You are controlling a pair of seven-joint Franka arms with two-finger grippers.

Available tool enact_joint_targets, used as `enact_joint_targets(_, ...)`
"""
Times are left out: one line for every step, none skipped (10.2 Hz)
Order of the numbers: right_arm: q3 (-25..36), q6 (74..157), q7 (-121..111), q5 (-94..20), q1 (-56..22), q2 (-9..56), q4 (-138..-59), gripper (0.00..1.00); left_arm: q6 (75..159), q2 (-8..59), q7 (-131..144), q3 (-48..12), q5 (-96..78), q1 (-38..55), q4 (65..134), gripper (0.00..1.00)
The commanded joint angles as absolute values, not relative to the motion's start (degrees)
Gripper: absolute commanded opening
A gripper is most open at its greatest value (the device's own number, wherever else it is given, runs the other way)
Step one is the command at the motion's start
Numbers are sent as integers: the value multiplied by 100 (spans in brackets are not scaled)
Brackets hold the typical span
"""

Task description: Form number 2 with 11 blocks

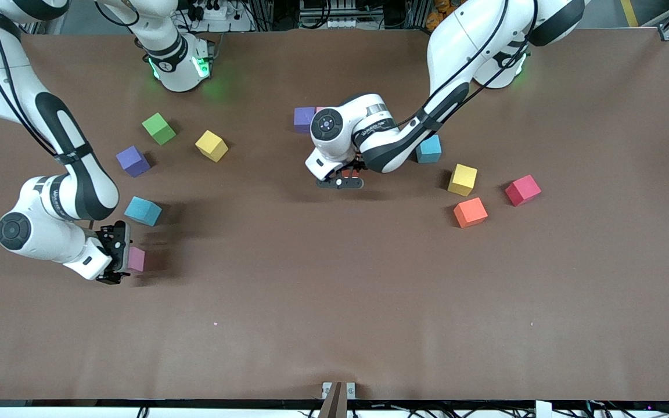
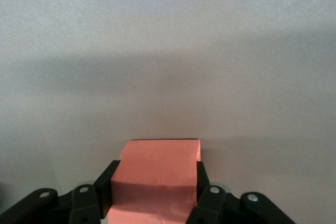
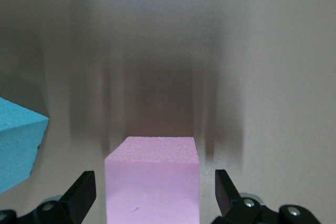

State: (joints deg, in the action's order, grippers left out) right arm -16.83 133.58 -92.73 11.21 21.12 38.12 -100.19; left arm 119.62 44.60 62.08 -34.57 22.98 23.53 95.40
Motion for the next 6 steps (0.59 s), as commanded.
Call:
enact_joint_targets(-1538, 13394, -9150, 993, 2004, 3911, -9888, 100, 11918, 4465, 6293, -3410, 2320, 2496, 9457, 0)
enact_joint_targets(-1538, 13412, -9141, 1011, 1995, 3911, -9888, 100, 11918, 4465, 6293, -3410, 2312, 2522, 9457, 0)
enact_joint_targets(-1538, 13412, -9141, 1011, 1995, 3911, -9888, 98, 11918, 4465, 6293, -3401, 2320, 2522, 9474, 0)
enact_joint_targets(-1529, 13412, -9141, 1002, 1995, 3920, -9888, 88, 11918, 4465, 6293, -3401, 2320, 2522, 9475, 0)
enact_joint_targets(-1521, 13412, -9141, 993, 2004, 3920, -9888, 75, 11918, 4474, 6293, -3401, 2320, 2522, 9483, 0)
enact_joint_targets(-1442, 13412, -9141, 976, 1987, 3911, -9888, 61, 11918, 4465, 6284, -3401, 2320, 2522, 9501, 0)
